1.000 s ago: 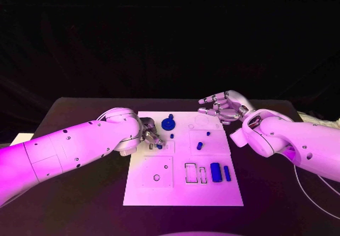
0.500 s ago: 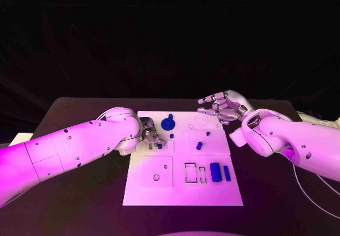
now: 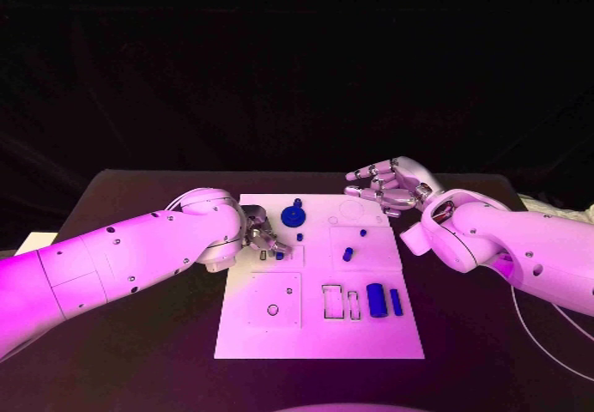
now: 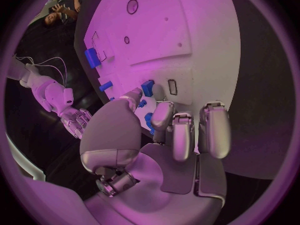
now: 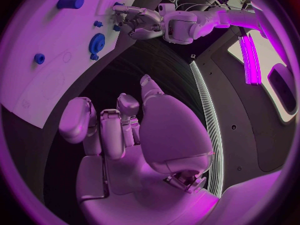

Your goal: Assemble the parts on the task board

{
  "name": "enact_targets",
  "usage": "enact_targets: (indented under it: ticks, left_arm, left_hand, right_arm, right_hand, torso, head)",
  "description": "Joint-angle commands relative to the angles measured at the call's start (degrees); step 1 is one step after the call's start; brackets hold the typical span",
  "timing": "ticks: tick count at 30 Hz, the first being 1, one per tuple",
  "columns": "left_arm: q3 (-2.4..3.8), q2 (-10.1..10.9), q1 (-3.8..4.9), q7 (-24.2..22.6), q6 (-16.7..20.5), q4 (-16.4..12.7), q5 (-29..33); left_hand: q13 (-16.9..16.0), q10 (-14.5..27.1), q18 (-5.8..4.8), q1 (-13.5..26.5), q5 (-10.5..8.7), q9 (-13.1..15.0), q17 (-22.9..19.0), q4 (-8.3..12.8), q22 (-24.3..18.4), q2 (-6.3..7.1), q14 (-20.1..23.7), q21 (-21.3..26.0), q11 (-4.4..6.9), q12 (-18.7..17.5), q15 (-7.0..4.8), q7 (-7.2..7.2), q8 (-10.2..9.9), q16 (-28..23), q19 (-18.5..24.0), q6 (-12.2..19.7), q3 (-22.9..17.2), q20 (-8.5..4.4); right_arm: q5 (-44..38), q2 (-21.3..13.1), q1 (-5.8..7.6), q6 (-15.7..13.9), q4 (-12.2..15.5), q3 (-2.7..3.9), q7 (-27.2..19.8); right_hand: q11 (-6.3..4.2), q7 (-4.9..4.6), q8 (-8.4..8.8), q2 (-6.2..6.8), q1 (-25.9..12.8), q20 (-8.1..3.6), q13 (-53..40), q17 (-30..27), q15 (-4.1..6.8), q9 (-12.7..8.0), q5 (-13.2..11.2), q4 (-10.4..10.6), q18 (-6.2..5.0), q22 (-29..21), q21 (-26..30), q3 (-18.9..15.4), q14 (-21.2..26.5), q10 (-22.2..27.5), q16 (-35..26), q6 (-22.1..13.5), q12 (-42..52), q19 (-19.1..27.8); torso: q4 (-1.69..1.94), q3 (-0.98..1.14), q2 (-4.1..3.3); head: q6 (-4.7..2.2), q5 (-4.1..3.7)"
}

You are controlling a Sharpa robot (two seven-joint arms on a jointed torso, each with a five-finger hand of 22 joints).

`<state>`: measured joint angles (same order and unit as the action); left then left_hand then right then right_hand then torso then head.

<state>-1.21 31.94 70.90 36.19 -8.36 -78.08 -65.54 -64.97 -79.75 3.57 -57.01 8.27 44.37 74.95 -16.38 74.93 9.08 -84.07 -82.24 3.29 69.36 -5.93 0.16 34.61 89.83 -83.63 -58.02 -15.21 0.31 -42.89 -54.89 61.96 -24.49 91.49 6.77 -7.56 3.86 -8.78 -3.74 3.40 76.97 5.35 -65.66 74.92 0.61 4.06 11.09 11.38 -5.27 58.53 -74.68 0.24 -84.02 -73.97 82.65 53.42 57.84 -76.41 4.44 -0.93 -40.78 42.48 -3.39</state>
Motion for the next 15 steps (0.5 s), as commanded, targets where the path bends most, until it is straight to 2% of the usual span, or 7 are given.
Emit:
enact_targets:
  ticks: [1, 6, 9, 10, 12, 15]
  left_arm:
    - [0.12, 0.55, -0.19, 0.63, -0.48, -0.57, -0.01]
    - [1.58, 1.42, -0.05, 0.56, 0.37, -1.67, 0.86]
    - [2.93, 1.98, 0.08, 0.45, 1.14, -2.32, 2.56]
    - [3.21, 2.11, 0.14, 0.42, 1.26, -2.42, 2.98]
    - [4.24, 2.53, 0.50, 0.32, 1.35, -2.54, 4.60]
    - [5.15, 3.01, 1.76, 0.21, -0.09, -1.88, 6.76]
  left_hand:
    - [0.11, -0.18, -0.73, -0.01, -0.28, 0.10, 15.05, -0.07, 2.88, -0.71, -5.93, -0.28, 0.12, -0.37, -0.29, 0.08, 0.31, 0.17, -0.41, -0.41, 0.89, -0.04]
    - [0.28, -0.12, -0.67, 0.02, -0.27, 0.13, 15.05, -0.10, 2.62, -0.90, -5.93, -0.10, 0.12, -0.50, -0.31, 0.08, 0.26, 0.17, -0.28, -0.36, 1.87, -0.06]
    - [1.09, 0.37, -0.50, -0.25, -0.20, 0.14, 15.05, -0.07, 1.90, -1.12, -5.93, 0.40, 0.05, -1.20, -0.30, 0.18, 0.07, 0.17, 0.09, 0.03, 2.85, -0.06]
    - [1.73, 0.76, -0.43, -0.47, -0.17, 0.13, 15.05, -0.06, 1.64, -1.24, -5.93, 0.59, -0.01, -1.77, -0.28, 0.27, -0.05, 0.17, 0.23, 0.29, 3.26, -0.05]
    - [3.30, 1.75, -0.25, -1.07, -0.12, 0.07, 15.05, -0.06, 0.82, -1.59, -5.93, 1.17, -0.21, -3.17, -0.19, 0.52, -0.45, 0.17, 0.67, 1.04, 4.24, 0.00]
    - [6.37, 3.77, 0.00, -2.05, -0.07, -1.04, 15.05, -0.15, -0.40, -2.21, -5.93, 2.12, -1.00, -5.90, 0.36, 1.52, -2.53, 0.17, 1.35, 3.50, 6.02, 0.37]
  right_arm:
    - [0.12, 0.11, -0.05, 0.93, -0.12, 0.00, -0.72]
    - [0.18, 0.21, -0.05, 0.97, -0.34, 0.00, -0.76]
    - [0.22, 0.28, -0.05, 1.00, -0.53, -0.02, -0.78]
    - [0.22, 0.30, -0.05, 1.01, -0.57, -0.02, -0.78]
    - [0.25, 0.34, -0.05, 1.02, -0.71, -0.05, -0.78]
    - [0.26, 0.41, -0.05, 1.03, -0.87, -0.07, -0.74]
  right_hand:
    - [-0.10, -0.11, -0.09, -0.12, -0.60, -0.15, 0.06, 2.49, 0.12, 0.04, -0.26, 0.05, -0.76, -0.07, 0.33, -0.41, -3.14, 0.32, -0.29, 0.25, -0.22, 0.44]
    - [-0.09, -0.11, -0.09, -0.19, -0.83, -0.14, 0.14, 2.34, 0.12, 0.04, -0.27, 0.17, -0.78, -0.22, 0.44, -0.65, -3.12, 0.34, -0.42, 0.23, -0.26, 0.48]
    - [-0.09, -0.12, -0.09, -0.20, -0.88, -0.14, 0.15, 2.35, 0.11, 0.04, -0.28, 0.19, -0.78, -0.23, 0.45, -0.71, -3.12, 0.34, -0.42, 0.23, -0.26, 0.47]
    - [-0.08, -0.12, -0.09, -0.23, -0.95, -0.14, 0.17, 2.36, 0.11, 0.04, -0.29, 0.23, -0.78, -0.25, 0.47, -0.78, -3.13, 0.34, -0.42, 0.23, -0.26, 0.47]
    - [-0.08, -0.12, -0.09, -0.23, -0.95, -0.14, 0.17, 2.36, 0.11, 0.04, -0.29, 0.23, -0.78, -0.25, 0.47, -0.78, -3.13, 0.34, -0.42, 0.23, -0.26, 0.47]
    - [-0.08, -0.12, -0.09, -0.24, -0.98, -0.14, 0.17, 2.35, 0.11, 0.04, -0.30, 0.25, -0.79, -0.27, 0.48, -0.81, -3.12, 0.33, -0.42, 0.23, -0.26, 0.48]
  torso:
    - [0.08, -0.01, 0.03]
    - [0.02, -0.03, 0.02]
    - [-0.04, -0.07, -0.05]
    - [-0.04, -0.08, -0.06]
    - [-0.07, -0.07, -0.07]
    - [-0.06, 0.02, -0.11]
  head:
    - [0.02, -0.08]
    - [-0.14, 0.08]
    - [-0.27, 0.03]
    - [-0.30, 0.02]
    - [-0.40, 0.01]
    - [-0.44, 0.10]
